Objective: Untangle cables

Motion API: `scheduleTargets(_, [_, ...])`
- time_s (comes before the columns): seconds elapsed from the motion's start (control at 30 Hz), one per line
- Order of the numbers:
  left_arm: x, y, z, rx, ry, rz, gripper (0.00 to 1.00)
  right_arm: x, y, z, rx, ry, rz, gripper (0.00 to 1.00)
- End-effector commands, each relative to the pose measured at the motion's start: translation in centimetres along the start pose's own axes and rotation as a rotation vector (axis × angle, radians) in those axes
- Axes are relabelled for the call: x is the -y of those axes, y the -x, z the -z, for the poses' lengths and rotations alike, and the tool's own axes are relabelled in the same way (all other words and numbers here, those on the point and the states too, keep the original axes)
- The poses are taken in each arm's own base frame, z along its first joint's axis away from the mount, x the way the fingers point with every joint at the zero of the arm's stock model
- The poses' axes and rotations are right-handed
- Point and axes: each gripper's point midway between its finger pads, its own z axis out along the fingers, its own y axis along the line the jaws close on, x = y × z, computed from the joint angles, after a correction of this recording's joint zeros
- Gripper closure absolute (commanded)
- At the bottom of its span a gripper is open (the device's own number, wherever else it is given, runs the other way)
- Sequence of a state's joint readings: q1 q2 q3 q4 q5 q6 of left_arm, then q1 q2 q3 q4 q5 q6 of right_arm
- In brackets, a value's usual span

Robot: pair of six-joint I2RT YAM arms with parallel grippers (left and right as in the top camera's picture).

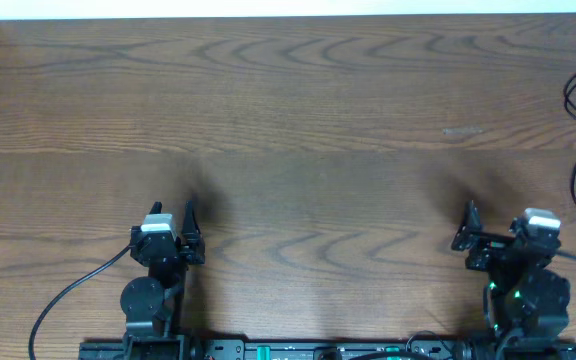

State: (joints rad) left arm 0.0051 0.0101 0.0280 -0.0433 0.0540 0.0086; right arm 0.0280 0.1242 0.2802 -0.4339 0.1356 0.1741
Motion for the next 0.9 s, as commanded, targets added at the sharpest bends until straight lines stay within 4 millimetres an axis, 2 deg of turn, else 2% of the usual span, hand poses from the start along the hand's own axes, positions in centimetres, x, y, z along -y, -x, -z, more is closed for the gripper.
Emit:
scheduleTargets(0.0, [0.1, -1.6, -0.2, -0.042, -0.006, -0.017, 0.46, -0.4, -0.9, 0.0, 0.039, 0.042, 0.003, 0.01])
scheduleTargets(0.17, [0.1, -1.6, -0.2, -0.042, -0.006, -0.017, 0.46, -0.2, -0.9, 0.0, 0.052, 0.034, 0.001, 0.01])
scheduleTargets(0.47, [0.1, -1.6, -0.2, -0.042, -0.006, -0.017, 0.46, -0.5, 1.2, 0.2, 0.142, 0.049, -0.004, 0.01])
scheduleTargets(0.87, [0.1, -1.6, -0.2, -0.042, -0.006, -0.018, 0.46, -1.3, 0.5, -1.8, 0.278, 0.106, -0.007, 0.01])
